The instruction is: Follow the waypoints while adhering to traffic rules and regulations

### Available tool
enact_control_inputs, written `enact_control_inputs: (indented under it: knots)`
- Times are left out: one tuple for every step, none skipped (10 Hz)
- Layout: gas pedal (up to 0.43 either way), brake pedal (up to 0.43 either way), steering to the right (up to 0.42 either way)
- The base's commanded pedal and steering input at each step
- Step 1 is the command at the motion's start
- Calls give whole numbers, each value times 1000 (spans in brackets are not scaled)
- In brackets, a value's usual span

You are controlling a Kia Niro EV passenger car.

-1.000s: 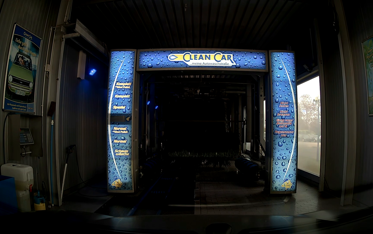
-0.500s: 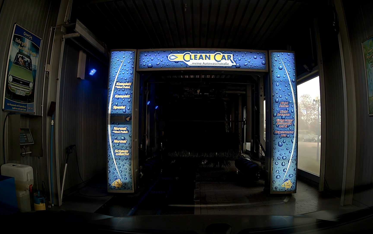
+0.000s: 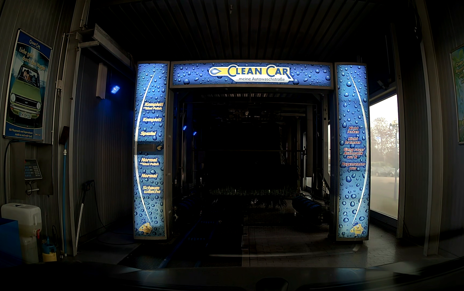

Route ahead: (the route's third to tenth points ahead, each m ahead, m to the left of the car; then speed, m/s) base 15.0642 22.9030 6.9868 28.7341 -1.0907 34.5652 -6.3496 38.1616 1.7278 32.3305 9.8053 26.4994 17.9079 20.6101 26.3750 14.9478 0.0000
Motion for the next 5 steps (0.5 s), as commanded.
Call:
enact_control_inputs:
  knots:
    - [0,0,-15]
    - [0,0,-14]
    - [0,0,-14]
    - [0,0,-14]
    - [0,0,-14]
